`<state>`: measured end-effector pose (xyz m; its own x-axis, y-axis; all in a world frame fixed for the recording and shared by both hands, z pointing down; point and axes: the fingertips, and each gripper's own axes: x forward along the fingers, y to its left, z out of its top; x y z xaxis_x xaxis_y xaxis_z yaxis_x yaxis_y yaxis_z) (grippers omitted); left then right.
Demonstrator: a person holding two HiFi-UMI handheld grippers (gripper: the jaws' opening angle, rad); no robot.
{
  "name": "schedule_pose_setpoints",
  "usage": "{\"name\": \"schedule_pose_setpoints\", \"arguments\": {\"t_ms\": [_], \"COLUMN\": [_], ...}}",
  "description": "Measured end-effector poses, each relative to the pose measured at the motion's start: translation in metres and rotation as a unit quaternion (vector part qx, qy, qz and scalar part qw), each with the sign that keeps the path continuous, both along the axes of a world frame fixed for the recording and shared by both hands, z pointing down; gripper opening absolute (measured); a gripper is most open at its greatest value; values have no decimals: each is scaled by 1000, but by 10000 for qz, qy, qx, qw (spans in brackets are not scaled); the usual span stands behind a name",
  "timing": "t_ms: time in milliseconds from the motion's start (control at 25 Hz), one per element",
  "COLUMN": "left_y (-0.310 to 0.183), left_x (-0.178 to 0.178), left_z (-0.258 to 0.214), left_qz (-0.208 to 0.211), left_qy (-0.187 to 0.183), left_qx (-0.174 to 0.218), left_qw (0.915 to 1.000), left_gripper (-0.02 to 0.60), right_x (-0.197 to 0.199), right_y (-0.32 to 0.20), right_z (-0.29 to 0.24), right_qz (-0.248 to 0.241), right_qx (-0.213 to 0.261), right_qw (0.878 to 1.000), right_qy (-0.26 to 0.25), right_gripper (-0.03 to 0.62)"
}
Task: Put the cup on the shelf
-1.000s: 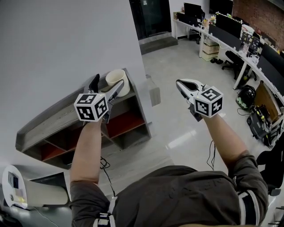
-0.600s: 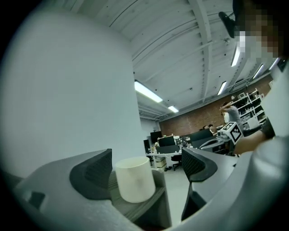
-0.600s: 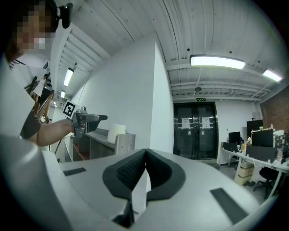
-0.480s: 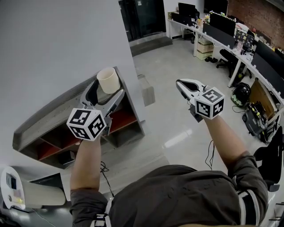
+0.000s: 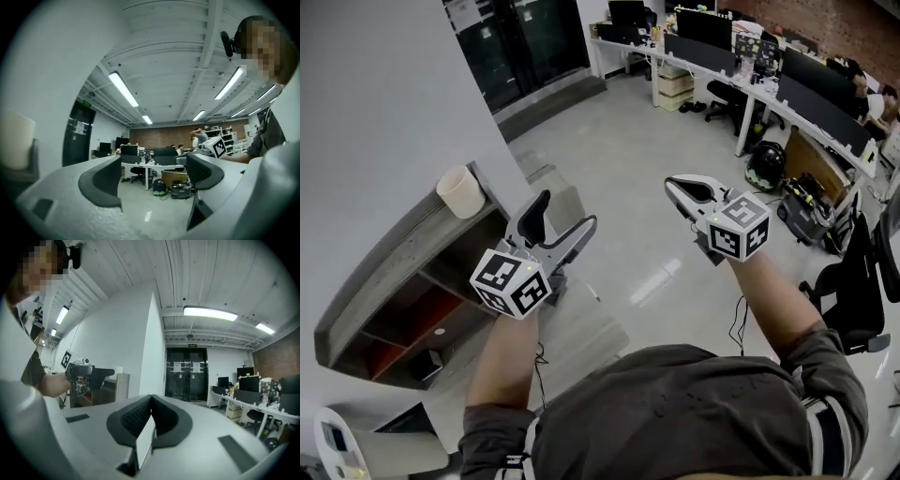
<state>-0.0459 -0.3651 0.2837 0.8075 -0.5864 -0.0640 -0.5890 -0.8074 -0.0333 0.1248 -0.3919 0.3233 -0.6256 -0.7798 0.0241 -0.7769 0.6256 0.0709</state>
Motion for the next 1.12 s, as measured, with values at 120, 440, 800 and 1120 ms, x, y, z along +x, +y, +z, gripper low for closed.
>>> {"name": "schedule_pose_setpoints", "arguments": {"t_ms": [120,440,800,1120], "left_y": [11,33,55,73], "left_x": [50,156,226,238], "left_z": [18,73,135,188], "left_qz": [591,1439,1764,1781], "left_qy": [110,244,413,286], "left_qx": [38,-349,-821,-1405], "left_qw": [9982,9887,9800,9735], "left_gripper": [405,167,11,5], "right_x": [41,135,200,217], "right_y": [21,81,132,158], "right_z": [9,45,93,140], "right_qz": [292,1058,1584,1701], "right_qx": [-43,-314,-607,-903], "right_qw": [9996,9939,9854,9807], "right_qy": [20,24,-144,-331], "right_gripper": [-8,-8,-9,-9]}}
